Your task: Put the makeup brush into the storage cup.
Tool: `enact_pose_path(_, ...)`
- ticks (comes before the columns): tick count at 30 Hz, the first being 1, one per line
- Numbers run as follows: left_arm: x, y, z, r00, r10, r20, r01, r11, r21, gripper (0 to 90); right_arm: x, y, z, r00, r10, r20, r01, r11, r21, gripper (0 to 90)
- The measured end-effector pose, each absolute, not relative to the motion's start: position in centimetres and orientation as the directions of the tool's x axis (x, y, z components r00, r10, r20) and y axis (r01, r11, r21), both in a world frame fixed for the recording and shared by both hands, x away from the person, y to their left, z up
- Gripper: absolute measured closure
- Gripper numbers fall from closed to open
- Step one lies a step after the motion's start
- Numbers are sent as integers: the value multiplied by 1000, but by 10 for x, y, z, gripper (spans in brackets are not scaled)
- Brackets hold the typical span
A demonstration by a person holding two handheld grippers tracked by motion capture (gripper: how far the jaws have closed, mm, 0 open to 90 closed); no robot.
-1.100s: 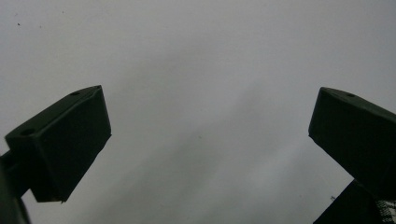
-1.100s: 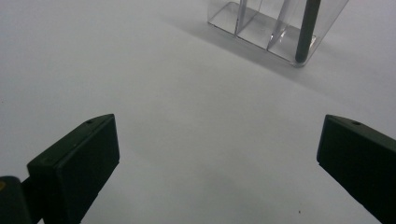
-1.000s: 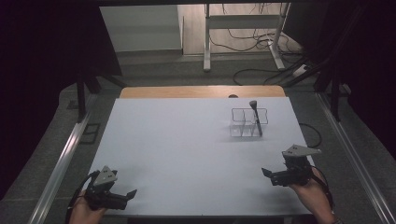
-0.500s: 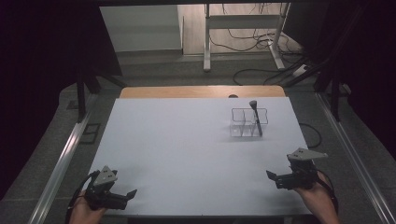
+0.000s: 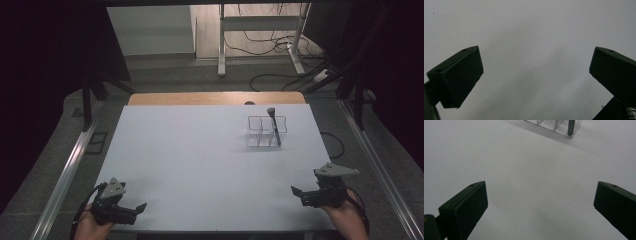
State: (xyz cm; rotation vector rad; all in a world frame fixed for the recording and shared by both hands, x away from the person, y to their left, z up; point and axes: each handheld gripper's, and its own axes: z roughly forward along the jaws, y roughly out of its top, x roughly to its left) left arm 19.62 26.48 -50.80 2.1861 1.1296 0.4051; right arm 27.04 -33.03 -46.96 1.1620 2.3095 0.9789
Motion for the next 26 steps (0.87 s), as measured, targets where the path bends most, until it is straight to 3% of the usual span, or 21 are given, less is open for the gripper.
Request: enact_pose_path(26,198,264,-508,584,812,-19,617,-429,660,0,257,-346,-476,-557,830,-1,582,391,713,0)
